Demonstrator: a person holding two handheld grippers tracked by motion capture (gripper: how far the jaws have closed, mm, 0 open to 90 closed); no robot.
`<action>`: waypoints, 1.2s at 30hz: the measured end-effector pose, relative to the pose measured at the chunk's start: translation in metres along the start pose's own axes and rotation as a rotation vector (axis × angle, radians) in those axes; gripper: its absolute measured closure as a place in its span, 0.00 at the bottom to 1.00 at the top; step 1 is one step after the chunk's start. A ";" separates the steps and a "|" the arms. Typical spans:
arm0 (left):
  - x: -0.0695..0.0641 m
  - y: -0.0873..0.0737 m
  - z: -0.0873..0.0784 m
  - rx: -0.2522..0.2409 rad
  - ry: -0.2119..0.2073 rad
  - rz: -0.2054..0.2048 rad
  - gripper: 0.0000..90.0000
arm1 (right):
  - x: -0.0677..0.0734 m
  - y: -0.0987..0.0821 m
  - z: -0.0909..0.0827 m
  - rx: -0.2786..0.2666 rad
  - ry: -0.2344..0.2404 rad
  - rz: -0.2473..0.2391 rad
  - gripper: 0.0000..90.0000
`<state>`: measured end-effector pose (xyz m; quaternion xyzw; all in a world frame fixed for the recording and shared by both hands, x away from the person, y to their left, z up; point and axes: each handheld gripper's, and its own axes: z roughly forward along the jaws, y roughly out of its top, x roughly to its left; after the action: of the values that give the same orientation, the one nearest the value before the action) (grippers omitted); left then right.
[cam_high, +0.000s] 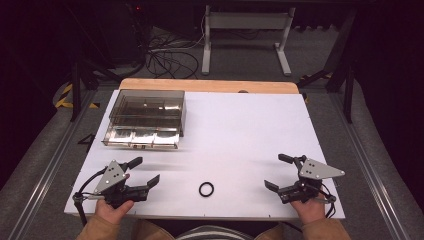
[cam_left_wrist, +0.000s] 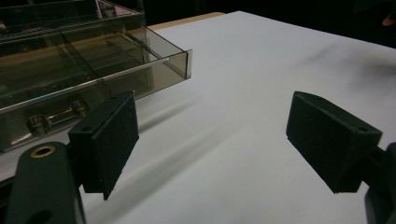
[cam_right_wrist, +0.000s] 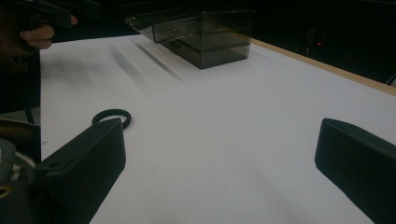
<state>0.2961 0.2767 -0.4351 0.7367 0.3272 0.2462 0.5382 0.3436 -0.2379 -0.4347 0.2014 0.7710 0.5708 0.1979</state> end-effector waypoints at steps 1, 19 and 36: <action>0.000 0.000 0.000 -0.002 -0.007 -0.003 0.20 | 0.000 0.000 0.001 -0.001 0.001 -0.001 0.03; -0.005 0.005 0.000 0.014 -0.019 0.016 0.20 | 0.001 -0.001 0.003 0.008 0.015 0.006 0.04; -0.006 0.009 0.001 0.013 -0.028 0.012 0.19 | 0.001 -0.002 0.004 0.011 0.019 0.012 0.04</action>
<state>0.2951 0.2692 -0.4267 0.7455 0.3166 0.2371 0.5364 0.3452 -0.2348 -0.4375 0.2018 0.7748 0.5695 0.1859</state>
